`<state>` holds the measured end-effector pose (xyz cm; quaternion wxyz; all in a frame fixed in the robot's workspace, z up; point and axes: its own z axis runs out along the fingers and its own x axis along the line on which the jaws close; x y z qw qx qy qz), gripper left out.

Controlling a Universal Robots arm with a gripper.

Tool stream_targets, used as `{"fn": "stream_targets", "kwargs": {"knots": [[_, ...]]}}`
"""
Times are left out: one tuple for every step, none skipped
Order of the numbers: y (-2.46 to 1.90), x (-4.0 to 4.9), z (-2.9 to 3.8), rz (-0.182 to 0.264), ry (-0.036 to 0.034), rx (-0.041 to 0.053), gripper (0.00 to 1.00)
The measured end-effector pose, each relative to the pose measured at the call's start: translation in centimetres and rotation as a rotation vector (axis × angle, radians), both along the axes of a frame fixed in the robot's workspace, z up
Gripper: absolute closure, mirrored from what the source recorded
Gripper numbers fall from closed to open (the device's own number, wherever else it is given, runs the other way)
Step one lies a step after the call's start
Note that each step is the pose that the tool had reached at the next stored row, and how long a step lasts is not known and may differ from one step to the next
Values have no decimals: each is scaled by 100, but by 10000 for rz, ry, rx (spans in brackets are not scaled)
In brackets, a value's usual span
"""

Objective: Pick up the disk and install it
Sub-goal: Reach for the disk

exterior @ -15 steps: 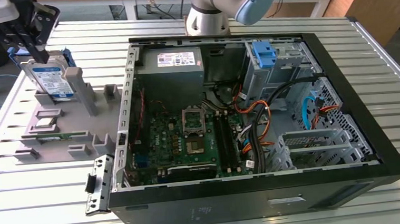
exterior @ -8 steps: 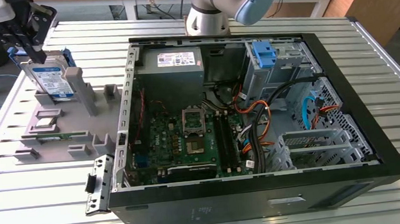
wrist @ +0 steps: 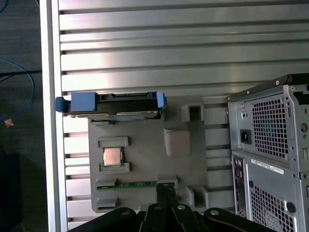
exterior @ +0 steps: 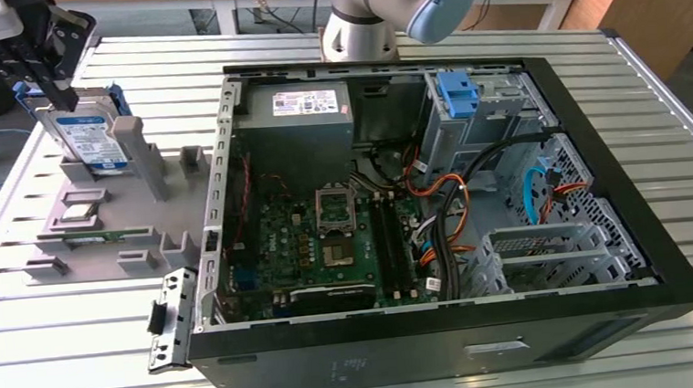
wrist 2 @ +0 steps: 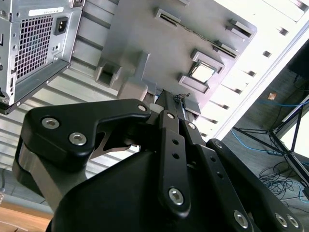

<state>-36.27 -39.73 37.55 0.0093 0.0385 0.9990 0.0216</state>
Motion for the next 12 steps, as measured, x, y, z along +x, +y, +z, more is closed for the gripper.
{"fn": "stream_targets", "kwargs": {"knots": [[0, 0, 0, 0, -1, 1, 89], [0, 0, -1, 0, -1, 3, 89], [4, -2, -1, -2, -1, 6, 89], [13, -3, -2, -2, -1, 7, 89], [23, -3, -2, -2, -1, 9, 89], [34, -4, -3, -1, 0, 11, 89], [46, -5, -4, -2, -1, 14, 89], [59, -6, -4, -2, -1, 16, 89], [71, -7, -5, -3, 0, 20, 89], [82, -9, -6, -3, -1, 22, 89], [91, -11, -7, -5, -1, 24, 89], [94, -13, -8, -6, -2, 25, 89]]}}
